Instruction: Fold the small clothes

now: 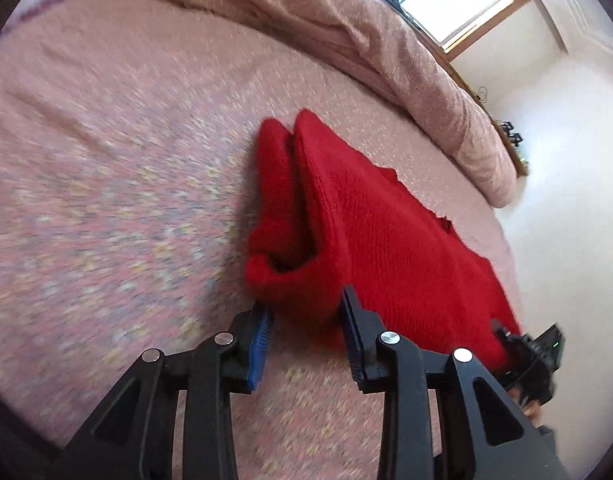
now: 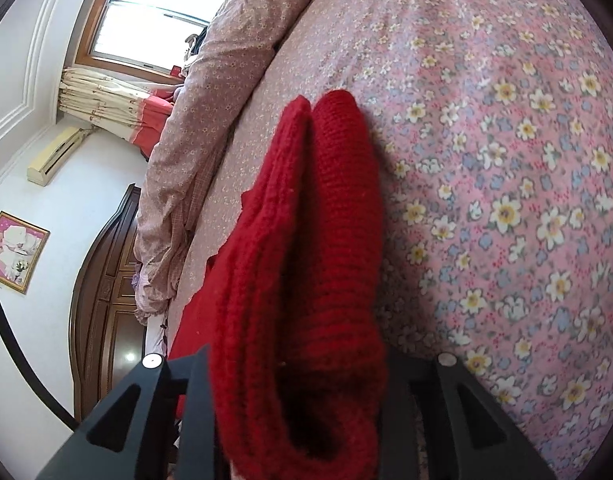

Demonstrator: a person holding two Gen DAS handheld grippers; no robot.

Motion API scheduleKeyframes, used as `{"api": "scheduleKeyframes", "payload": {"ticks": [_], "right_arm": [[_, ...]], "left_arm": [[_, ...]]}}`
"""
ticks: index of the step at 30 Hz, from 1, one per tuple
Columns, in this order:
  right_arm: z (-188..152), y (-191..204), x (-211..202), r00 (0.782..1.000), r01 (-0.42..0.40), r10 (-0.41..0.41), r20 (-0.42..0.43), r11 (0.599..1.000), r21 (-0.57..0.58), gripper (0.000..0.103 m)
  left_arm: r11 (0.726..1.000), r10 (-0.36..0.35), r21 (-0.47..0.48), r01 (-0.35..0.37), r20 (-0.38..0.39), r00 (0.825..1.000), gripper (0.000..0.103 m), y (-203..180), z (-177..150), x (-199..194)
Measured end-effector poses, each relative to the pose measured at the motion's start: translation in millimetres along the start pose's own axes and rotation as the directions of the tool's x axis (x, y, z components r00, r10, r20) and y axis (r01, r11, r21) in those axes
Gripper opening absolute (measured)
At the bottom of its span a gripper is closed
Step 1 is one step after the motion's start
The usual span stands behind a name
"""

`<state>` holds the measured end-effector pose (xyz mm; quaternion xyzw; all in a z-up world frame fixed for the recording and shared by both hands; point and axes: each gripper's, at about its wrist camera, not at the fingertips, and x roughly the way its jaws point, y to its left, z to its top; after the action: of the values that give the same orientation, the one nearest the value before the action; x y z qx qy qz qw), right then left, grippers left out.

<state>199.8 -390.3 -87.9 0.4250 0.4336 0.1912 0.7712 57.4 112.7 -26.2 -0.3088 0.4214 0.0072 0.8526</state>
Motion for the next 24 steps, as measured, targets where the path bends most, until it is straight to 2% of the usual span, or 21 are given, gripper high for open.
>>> {"api": "scheduleKeyframes", "payload": {"ticks": [2,4,7,9,13,15,19,22,24], "right_arm": [[1.4,2.5,3.4,1.000,-0.001,0.001,0.003,1.000,-0.003,0.027],[1.6,3.6,6.3,1.000,-0.006,0.006,0.004,1.000,0.006,0.027],[0.8,3.1,8.2,1.000,-0.010,0.010,0.005,1.000,0.017,0.027],[-0.5,4.1,7.7,1.000,-0.005,0.005,0.009,1.000,0.017,0.027],[0.5,7.3,7.5,1.000,-0.011,0.011,0.020,1.000,0.015,0.027],[1.3,6.8,8.1,1.000,-0.014,0.014,0.017,1.000,0.019,0.027],[1.7,2.3,6.7,1.000,-0.027,0.027,0.009,0.999,0.030,0.027],[2.3,-0.2,6.3,0.999,-0.045,0.045,0.005,0.998,0.040,0.027],[2.2,-0.4,5.6,0.999,-0.044,0.044,0.001,0.998,0.034,0.027]], "left_arm": [[0.996,0.049,0.072,-0.052,0.043,0.998,0.027,-11.0,-7.0,-11.7],[0.978,0.073,0.187,-0.089,0.086,0.994,0.026,-40.1,-8.8,-18.0],[0.941,0.068,0.324,-0.098,0.102,0.992,0.017,-89.6,-13.7,-15.2],[0.923,0.030,0.382,-0.050,0.056,0.998,0.009,-127.0,-15.1,0.4],[0.897,-0.018,0.441,0.039,-0.051,0.999,0.001,-187.7,-21.2,40.6],[0.881,0.009,0.472,0.022,-0.064,0.998,0.000,-206.5,-28.4,57.5],[0.881,0.111,0.471,-0.044,-0.117,0.987,0.000,-205.6,-34.6,113.1],[0.901,0.071,0.435,-0.006,-0.133,0.989,0.000,-194.9,-36.2,125.8],[0.898,0.091,0.439,-0.023,-0.134,0.987,0.000,-198.9,-35.9,125.2]]}}
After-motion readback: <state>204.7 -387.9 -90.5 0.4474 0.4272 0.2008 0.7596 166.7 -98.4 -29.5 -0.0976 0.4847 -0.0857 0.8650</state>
